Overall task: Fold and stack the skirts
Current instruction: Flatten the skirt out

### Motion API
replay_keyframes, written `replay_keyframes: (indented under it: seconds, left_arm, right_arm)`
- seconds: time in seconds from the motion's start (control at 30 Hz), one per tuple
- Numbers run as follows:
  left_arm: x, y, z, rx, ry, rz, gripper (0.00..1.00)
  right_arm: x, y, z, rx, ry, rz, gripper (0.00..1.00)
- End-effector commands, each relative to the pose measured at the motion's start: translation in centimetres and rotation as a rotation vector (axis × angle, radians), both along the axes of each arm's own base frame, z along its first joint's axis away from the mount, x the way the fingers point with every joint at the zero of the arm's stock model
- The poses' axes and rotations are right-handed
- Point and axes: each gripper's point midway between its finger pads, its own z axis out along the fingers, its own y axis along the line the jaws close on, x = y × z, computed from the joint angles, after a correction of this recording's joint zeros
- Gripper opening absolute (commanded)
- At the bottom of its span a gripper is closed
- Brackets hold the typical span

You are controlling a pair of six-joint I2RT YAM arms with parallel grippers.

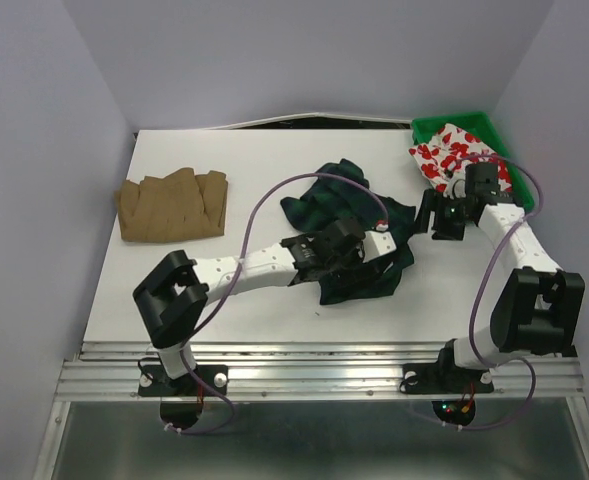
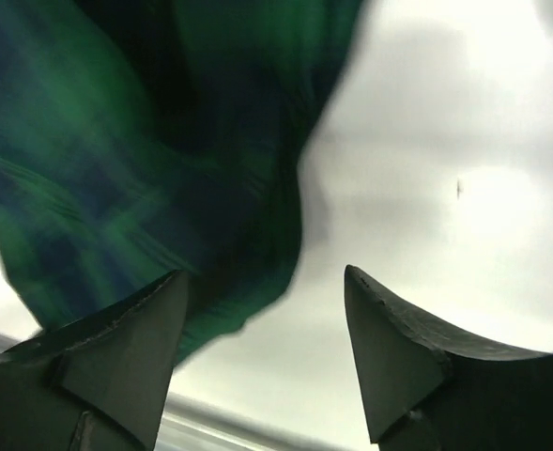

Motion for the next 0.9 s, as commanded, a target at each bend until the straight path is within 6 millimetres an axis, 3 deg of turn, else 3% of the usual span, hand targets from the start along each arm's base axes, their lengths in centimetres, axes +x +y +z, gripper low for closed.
replay_keyframes:
  seconds: [0.0, 0.1, 0.33, 0.53, 0.7, 0.87]
  left_arm:
    - [1.6, -2.4, 3.0, -0.091, -0.062, 0.078, 0.92]
    - [1.0, -3.3, 2.5, -0.111, -0.016, 0.058, 0.89]
    - [0.8, -5.3, 2.3, -0.14, 0.021, 0.031, 0.91]
    - [0.8, -7.7, 1.8, -0.136, 0.018, 0.036, 0.91]
    - [1.0, -8.9, 1.4, -0.125, -0.003, 0.044, 0.91]
    - [2.1, -8.9, 0.0, -0.079, -0.032, 0.076, 0.86]
  right_arm:
    - [-3.3, -1.1, -2.0, 0.001, 0.115, 0.001, 0.71]
    - [-4.5, 0.2, -2.9, 0.08, 0.186, 0.011, 0.71]
    - [-5.7, 1.2, -4.1, 0.212, 0.332, -0.009, 0.71]
    - [-6.4, 2.3, -5.6, 0.307, 0.417, -0.002, 0.63]
    - [-6.9, 3.4, -5.9, 0.388, 0.453, 0.022, 0.56]
    - [-6.8, 4.2, -4.8, 0.444, 0.426, 0.05, 0.49]
